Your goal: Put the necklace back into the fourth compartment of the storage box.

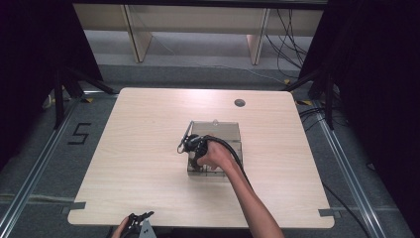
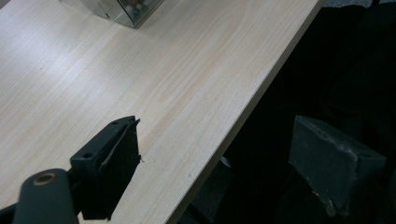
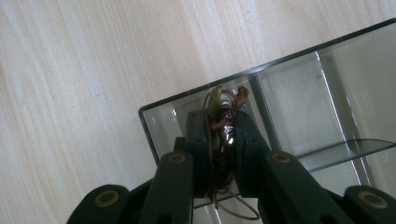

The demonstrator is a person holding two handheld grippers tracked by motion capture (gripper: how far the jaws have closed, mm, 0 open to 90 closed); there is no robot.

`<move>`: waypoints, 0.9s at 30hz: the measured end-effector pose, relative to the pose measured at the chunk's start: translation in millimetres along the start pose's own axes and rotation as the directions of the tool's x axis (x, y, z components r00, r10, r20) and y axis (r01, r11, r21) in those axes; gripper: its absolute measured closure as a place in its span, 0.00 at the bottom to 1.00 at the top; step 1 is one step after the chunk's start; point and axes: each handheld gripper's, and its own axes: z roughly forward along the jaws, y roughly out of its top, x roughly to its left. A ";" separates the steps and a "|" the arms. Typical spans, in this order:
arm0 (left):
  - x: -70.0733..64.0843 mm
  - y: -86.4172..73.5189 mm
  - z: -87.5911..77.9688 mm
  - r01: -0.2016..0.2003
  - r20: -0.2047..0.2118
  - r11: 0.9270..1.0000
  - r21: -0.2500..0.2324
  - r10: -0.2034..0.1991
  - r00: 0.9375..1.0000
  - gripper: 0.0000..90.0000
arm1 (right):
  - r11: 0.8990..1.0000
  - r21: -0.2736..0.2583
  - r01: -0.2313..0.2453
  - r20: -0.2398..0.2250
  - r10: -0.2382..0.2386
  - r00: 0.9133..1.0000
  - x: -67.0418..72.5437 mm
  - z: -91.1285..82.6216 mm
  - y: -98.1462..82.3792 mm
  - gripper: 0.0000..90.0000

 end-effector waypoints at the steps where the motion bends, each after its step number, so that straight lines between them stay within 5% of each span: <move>1: -1.4 -0.5 1.2 0.020 -0.001 1.000 -0.018 -0.020 1.000 0.17 | 0.999 0.022 -0.031 0.004 0.031 0.999 1.6 0.3 0.8 0.88; 8: -0.8 -0.2 0.5 0.010 0.000 1.000 -0.008 -0.010 1.000 0.17 | 1.000 -0.009 -0.024 -0.005 0.024 1.000 -2.0 2.2 0.0 0.84; 11: -1.0 -0.4 1.3 0.017 -0.012 1.000 -0.015 -0.017 1.000 0.17 | 0.999 -0.031 -0.035 0.000 0.035 0.999 -3.2 -4.6 -0.4 0.83; 12: -0.5 -0.3 0.1 0.005 -0.001 1.000 -0.004 -0.005 1.000 0.17 | 0.997 -0.018 -0.072 0.007 0.072 0.997 -1.0 -8.8 0.0 0.83; 27: -0.2 0.1 0.7 -0.001 0.002 1.000 0.000 0.001 1.000 0.17 | 0.993 -0.103 -0.059 0.036 0.063 0.997 -0.9 -41.4 -17.1 0.79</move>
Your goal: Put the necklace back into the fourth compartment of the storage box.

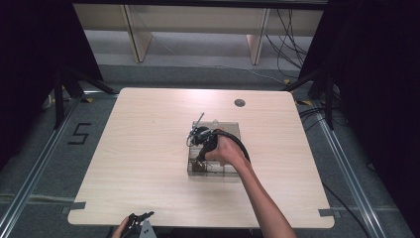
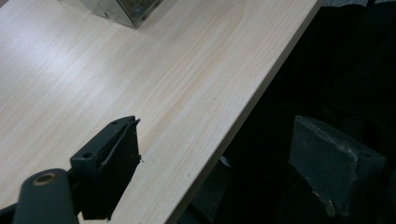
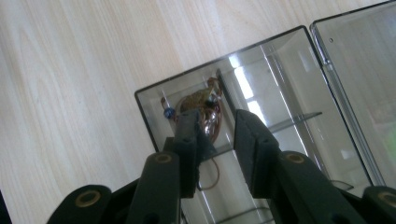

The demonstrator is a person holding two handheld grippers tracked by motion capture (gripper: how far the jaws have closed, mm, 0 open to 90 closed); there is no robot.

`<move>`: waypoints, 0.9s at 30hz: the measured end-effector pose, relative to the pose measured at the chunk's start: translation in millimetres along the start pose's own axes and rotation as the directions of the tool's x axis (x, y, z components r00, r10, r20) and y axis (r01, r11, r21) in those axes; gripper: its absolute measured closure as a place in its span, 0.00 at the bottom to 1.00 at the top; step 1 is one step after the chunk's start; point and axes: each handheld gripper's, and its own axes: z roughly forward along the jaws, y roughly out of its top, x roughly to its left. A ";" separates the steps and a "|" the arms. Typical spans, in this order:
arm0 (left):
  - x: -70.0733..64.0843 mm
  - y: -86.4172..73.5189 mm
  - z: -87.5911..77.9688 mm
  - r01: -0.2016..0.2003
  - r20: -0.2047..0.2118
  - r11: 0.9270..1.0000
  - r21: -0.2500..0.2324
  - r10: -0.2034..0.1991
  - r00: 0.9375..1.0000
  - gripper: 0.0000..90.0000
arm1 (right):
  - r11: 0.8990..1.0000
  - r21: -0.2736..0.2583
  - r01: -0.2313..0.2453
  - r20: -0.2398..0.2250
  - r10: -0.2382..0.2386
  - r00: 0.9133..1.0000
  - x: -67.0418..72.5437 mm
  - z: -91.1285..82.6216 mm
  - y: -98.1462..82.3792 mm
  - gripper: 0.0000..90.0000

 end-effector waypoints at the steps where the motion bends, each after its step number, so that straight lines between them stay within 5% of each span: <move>1: -0.4 -0.2 0.3 0.001 0.000 1.000 -0.001 -0.001 1.000 0.17 | 1.000 0.002 0.004 -0.002 -0.004 1.000 0.2 -1.7 -1.7 0.79; 27: -1.3 -0.5 1.9 0.003 0.000 1.000 0.008 -0.003 1.000 0.17 | 0.994 -0.085 -0.067 0.001 0.068 0.998 -4.7 -30.8 -44.5 0.60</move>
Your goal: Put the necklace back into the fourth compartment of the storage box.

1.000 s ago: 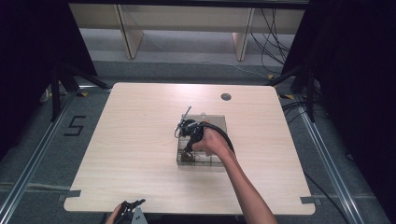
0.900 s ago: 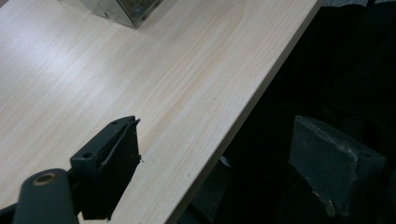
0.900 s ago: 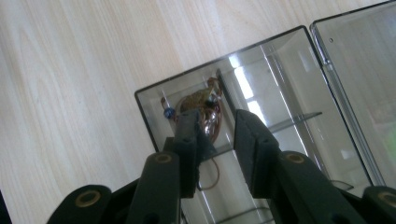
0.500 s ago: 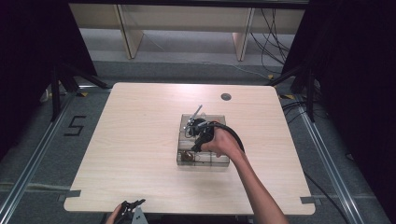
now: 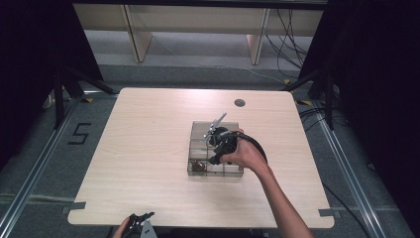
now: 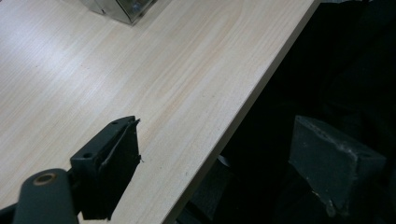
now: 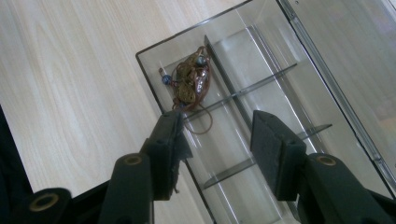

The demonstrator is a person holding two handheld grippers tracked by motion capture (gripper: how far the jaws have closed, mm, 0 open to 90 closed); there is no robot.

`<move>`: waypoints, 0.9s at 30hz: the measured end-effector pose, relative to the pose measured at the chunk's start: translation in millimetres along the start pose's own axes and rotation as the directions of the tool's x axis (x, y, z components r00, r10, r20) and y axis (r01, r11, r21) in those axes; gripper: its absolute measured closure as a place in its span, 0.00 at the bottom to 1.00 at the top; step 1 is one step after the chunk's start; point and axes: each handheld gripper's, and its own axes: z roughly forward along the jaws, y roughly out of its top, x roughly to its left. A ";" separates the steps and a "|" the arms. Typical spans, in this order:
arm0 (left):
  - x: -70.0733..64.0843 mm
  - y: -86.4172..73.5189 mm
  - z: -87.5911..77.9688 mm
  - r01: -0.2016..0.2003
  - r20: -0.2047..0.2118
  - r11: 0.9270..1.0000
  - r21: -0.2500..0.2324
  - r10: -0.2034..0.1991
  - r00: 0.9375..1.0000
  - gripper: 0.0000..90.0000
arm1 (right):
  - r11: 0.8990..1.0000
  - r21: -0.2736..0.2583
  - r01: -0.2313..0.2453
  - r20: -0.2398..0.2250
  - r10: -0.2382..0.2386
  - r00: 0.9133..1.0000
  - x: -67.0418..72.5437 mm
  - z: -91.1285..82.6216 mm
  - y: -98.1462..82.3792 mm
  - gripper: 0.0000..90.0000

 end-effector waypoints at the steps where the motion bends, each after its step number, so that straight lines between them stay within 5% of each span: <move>1: -0.1 -0.1 0.0 0.000 0.000 1.000 0.000 0.000 1.000 0.17 | 1.000 -0.013 -0.012 -0.001 0.012 1.000 -1.1 -2.2 -3.6 0.59; 27: 1.2 -0.5 0.2 0.005 -0.007 1.000 0.001 -0.005 1.000 0.17 | 0.996 -0.075 -0.037 -0.001 0.037 0.999 4.3 -12.5 -30.4 0.52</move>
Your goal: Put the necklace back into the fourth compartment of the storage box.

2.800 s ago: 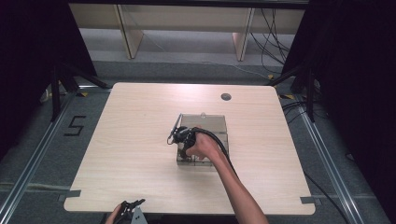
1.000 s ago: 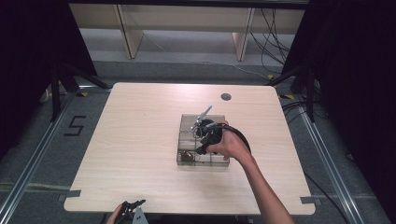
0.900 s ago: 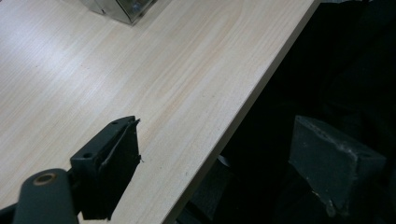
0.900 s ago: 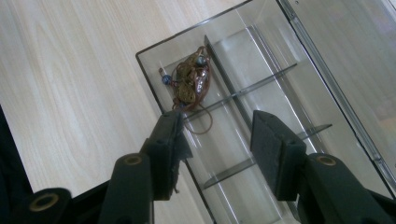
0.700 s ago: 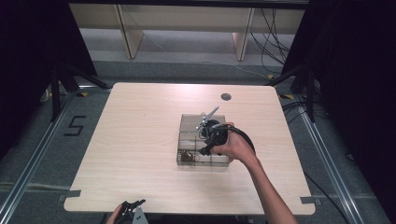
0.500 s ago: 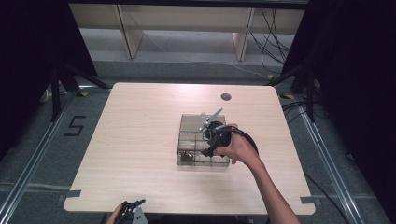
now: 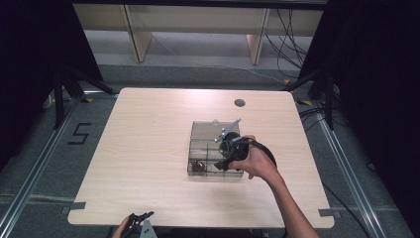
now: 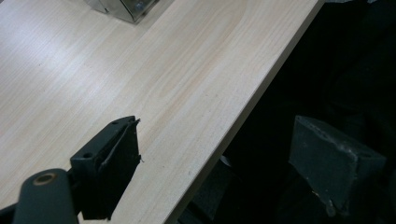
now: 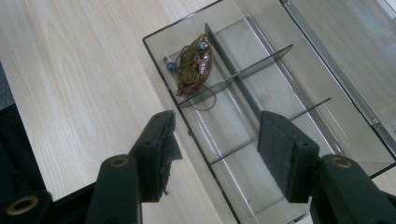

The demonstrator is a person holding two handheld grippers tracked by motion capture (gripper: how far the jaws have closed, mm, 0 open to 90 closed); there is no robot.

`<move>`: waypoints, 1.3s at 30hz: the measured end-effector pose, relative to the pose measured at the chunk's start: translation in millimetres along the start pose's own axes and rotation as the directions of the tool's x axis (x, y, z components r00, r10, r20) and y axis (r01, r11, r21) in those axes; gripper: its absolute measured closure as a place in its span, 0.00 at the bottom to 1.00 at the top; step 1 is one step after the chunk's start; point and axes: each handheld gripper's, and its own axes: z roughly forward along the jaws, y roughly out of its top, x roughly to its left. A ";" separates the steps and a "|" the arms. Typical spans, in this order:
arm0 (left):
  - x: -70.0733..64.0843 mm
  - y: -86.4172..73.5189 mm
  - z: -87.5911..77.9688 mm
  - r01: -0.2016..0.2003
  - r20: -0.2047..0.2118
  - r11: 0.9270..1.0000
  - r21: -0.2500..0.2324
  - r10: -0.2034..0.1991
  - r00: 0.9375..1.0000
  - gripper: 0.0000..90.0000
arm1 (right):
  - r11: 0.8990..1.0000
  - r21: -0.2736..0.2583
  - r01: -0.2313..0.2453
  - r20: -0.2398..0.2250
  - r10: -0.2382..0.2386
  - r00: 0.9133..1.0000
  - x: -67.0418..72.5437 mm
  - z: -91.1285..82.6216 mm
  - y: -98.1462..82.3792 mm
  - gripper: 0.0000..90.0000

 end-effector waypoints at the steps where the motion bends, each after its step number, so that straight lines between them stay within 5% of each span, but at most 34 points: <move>1: 0.0 -0.1 0.0 0.001 0.000 1.000 0.000 -0.001 1.000 0.17 | 1.000 -0.002 0.000 0.001 0.000 1.000 0.1 -0.5 -0.9 0.52; 7: -0.5 0.1 -0.1 -0.002 0.002 1.000 -0.001 0.002 1.000 0.17 | 1.000 -0.016 -0.019 -0.001 0.019 1.000 1.5 -3.8 -7.3 0.51; 8: 1.2 0.5 -0.3 -0.030 -0.007 1.000 -0.001 0.030 1.000 0.17 | 1.000 -0.022 -0.006 -0.003 0.006 1.000 0.9 -3.9 -9.9 0.51; 10: -0.5 -0.1 0.3 0.008 0.005 1.000 0.000 -0.008 1.000 0.17 | 1.000 -0.026 -0.006 -0.005 0.006 1.000 0.8 -3.9 -11.2 0.51; 23: 1.5 0.3 -1.6 0.002 0.026 1.000 0.012 -0.003 1.000 0.17 | 0.998 -0.059 -0.031 -0.013 0.030 0.999 2.4 -5.9 -25.9 0.49; 38: 0.9 -0.2 -0.4 0.009 -0.004 1.000 -0.005 -0.009 1.000 0.17 | 0.995 -0.090 -0.037 -0.018 0.035 0.999 9.1 -6.8 -42.8 0.40; 39: 0.1 -0.5 1.0 0.025 -0.019 1.000 -0.019 -0.026 0.999 0.17 | 0.994 -0.076 -0.080 -0.024 0.079 0.997 12.5 -8.2 -43.9 0.40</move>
